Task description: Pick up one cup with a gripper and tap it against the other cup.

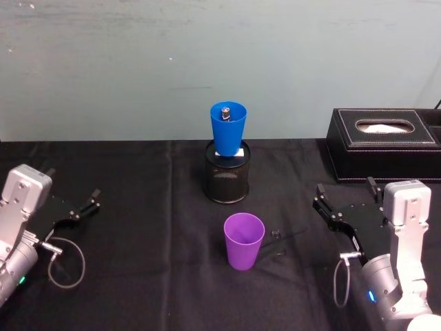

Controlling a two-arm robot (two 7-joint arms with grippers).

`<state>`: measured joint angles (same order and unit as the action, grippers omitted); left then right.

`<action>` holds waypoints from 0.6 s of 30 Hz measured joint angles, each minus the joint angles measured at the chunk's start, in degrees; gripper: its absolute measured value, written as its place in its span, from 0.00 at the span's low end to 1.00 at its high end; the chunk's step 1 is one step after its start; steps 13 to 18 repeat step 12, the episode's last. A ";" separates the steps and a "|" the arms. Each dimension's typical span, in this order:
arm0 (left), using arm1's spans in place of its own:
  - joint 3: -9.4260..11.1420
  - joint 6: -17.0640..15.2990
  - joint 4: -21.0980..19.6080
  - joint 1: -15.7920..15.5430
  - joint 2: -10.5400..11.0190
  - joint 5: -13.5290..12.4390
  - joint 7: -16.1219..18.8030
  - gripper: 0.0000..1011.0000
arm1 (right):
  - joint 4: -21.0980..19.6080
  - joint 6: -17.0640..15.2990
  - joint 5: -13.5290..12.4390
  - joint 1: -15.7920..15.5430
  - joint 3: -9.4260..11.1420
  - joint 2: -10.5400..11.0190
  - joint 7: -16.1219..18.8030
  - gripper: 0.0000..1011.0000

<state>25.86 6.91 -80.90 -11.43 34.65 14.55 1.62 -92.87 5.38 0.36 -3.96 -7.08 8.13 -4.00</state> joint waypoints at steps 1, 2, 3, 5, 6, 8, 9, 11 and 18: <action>0.00 0.00 0.00 0.00 0.00 0.00 0.00 0.99 | -0.01 0.00 0.00 0.00 -0.01 0.01 0.00 0.99; 0.00 0.00 0.00 0.00 0.00 0.00 0.00 0.99 | -0.05 0.00 0.00 0.02 -0.04 0.01 0.00 0.99; 0.00 0.00 0.00 0.00 0.00 0.00 0.00 0.99 | -0.06 0.00 0.00 0.02 -0.05 0.01 0.00 0.99; 0.00 0.00 0.00 0.00 0.00 0.00 0.00 0.99 | -0.10 0.00 0.01 0.03 -0.07 0.03 0.00 0.99; 0.00 0.00 0.00 0.00 0.00 0.00 0.00 0.99 | -0.11 0.00 0.01 0.03 -0.09 0.03 0.00 0.99; 0.00 0.00 0.00 0.00 0.00 0.00 0.00 0.99 | -0.13 0.00 0.01 0.05 -0.11 0.04 0.00 0.99; 0.00 0.00 0.00 0.00 0.00 0.00 0.00 0.99 | -0.14 -0.01 0.01 0.05 -0.12 0.04 0.00 0.99; 0.00 0.00 0.00 0.00 0.00 0.00 0.00 0.99 | -0.16 -0.01 0.01 0.06 -0.14 0.06 -0.01 0.99; 0.00 0.00 0.00 0.00 0.00 0.00 0.00 0.99 | -0.16 -0.02 0.01 0.06 -0.14 0.06 -0.01 0.99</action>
